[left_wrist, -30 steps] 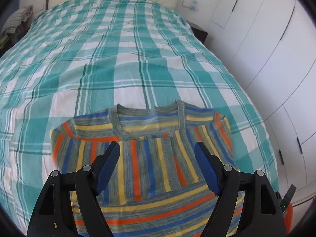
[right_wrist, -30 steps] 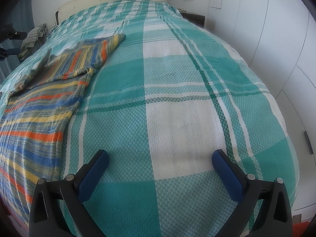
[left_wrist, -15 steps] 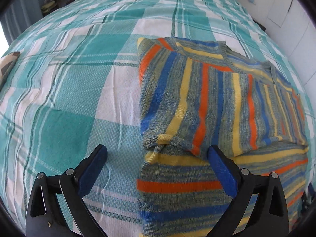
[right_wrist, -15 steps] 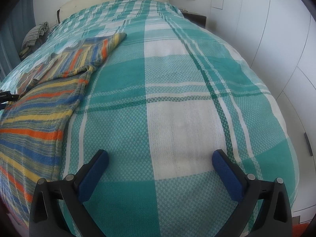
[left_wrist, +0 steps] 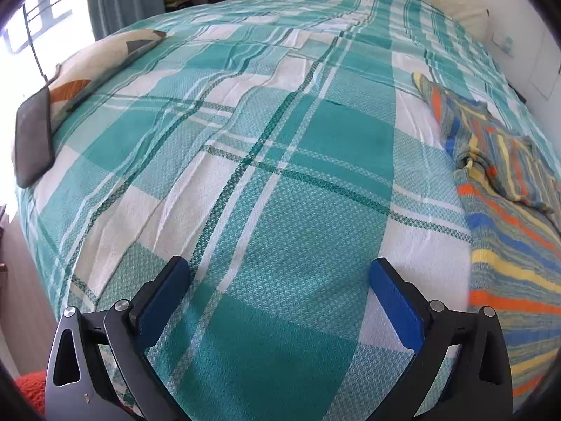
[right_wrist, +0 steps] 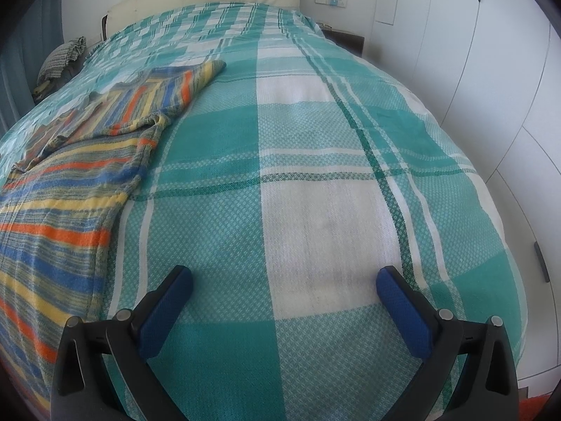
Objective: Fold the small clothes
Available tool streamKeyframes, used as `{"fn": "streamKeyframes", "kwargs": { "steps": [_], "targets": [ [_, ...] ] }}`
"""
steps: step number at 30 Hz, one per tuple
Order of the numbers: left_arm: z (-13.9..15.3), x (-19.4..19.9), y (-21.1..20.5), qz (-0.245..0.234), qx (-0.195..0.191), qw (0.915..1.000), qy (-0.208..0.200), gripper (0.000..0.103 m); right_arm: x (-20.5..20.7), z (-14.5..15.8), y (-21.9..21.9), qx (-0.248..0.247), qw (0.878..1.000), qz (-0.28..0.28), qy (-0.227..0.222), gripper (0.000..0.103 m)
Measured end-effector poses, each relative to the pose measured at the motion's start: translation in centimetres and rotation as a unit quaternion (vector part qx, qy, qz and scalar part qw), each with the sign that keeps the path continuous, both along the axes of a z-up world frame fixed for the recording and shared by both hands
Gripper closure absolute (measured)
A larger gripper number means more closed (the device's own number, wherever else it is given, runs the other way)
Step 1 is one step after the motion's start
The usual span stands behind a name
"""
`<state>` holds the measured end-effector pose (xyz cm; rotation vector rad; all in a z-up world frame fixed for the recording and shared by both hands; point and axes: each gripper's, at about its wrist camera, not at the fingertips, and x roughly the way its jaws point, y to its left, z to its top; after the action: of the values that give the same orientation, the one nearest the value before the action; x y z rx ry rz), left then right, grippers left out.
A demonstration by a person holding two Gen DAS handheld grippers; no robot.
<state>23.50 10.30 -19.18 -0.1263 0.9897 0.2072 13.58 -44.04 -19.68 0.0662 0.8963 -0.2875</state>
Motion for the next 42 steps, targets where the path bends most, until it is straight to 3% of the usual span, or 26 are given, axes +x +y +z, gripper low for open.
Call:
{"fn": "streamKeyframes", "kwargs": {
  "steps": [16, 42],
  "targets": [
    [-0.9, -0.4, -1.4, 0.007, 0.056, 0.9981, -0.024, 0.0, -0.2, -0.1, 0.4, -0.013, 1.0, -0.001, -0.008, 0.0],
    [-1.0, -0.5, -1.6, 0.008, 0.062, 0.9976, -0.031, 0.0, -0.2, -0.2, 0.4, -0.014, 1.0, -0.002, -0.008, 0.0]
  ]
}}
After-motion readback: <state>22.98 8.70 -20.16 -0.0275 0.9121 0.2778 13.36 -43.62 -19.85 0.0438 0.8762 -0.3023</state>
